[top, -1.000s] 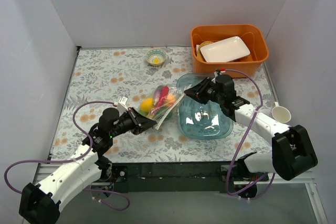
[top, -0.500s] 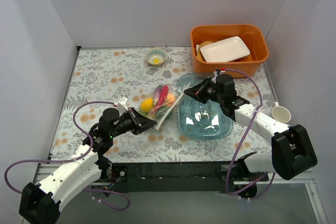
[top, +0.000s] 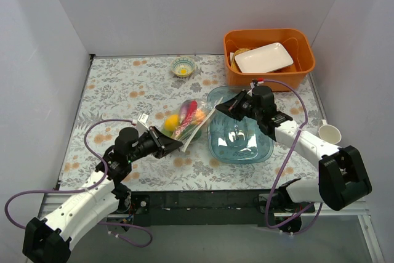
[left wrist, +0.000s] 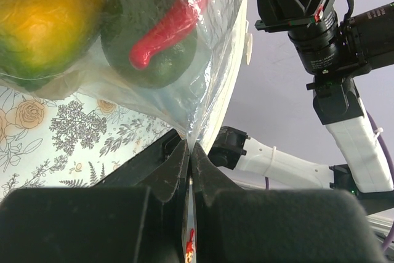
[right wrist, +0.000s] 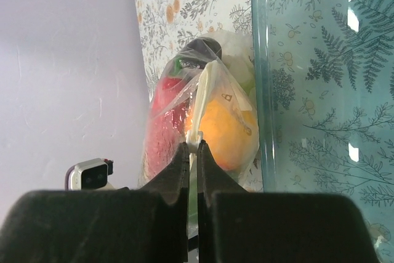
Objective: Place the food in the zip-top bag and seal the zipper
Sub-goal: Zip the zipper food storage bag at the center of the board.
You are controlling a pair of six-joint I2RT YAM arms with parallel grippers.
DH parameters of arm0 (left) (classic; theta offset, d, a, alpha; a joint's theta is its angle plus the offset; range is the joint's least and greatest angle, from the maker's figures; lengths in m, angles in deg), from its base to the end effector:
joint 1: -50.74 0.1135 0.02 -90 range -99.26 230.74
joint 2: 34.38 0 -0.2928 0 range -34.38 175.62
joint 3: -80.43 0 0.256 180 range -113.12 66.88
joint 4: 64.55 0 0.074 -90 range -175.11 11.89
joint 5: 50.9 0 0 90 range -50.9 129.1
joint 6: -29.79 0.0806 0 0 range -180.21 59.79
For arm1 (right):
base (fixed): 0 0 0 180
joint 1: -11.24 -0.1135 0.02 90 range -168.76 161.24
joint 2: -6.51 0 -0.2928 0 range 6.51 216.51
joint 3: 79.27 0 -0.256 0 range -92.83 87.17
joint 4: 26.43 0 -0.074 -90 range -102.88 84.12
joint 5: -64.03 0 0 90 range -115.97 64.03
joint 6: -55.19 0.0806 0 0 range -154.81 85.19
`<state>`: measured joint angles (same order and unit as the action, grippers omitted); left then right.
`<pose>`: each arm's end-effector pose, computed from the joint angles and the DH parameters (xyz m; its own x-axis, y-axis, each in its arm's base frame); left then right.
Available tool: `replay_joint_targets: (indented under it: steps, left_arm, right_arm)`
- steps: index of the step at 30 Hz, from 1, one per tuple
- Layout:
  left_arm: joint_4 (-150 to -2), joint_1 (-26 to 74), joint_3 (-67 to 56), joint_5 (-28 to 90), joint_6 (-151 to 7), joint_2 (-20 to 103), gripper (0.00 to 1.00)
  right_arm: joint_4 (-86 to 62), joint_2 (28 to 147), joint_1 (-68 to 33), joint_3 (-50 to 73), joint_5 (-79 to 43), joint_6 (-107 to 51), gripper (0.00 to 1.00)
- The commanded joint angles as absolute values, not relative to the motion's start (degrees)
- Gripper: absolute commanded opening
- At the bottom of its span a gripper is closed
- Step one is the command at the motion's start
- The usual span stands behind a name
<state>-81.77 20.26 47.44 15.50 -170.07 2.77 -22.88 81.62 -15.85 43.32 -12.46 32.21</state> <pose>0.1384 -0.1189 0.2179 -0.6326 -0.6277 0.4536 -0.5625 -0.0301 -0.8262 0.2858 0.1673 0.2634 -0.7121 0.6412 -0.2859 0.0485 0.4512 0.8911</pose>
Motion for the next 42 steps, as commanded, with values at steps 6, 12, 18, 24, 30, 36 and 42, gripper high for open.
replay_joint_targets:
  steps: [6,12,18,24,30,36,42]
  left_arm:
    - [-84.8,20.8,46.6,14.7,-168.8,0.3,0.00]
    - [-85.7,21.0,46.5,14.8,-168.9,-0.8,0.00]
    - [-86.1,21.1,46.4,14.2,-168.8,-1.0,0.00]
    - [-86.8,21.1,46.8,15.1,-169.4,-2.3,0.00]
    - [-87.4,21.2,46.5,15.5,-169.4,-2.4,0.00]
    - [-87.0,21.2,46.8,15.5,-169.4,-1.7,0.00]
    - [-85.1,21.2,47.3,15.5,-170.2,-1.3,0.00]
  right_arm:
    - [-22.8,81.4,-14.9,40.4,-16.3,30.0,0.01]
    - [-22.7,81.6,-14.6,40.2,-16.7,29.9,0.02]
    - [-22.7,81.8,-14.2,39.7,-16.7,29.5,0.02]
    - [-22.5,81.9,-13.8,39.7,-16.4,29.2,0.02]
    - [-22.9,82.3,-13.3,39.5,-15.9,29.1,0.02]
    - [-23.3,82.6,-13.0,39.4,-15.8,29.3,0.02]
    - [-23.4,82.3,-12.1,39.6,-16.1,29.3,0.03]
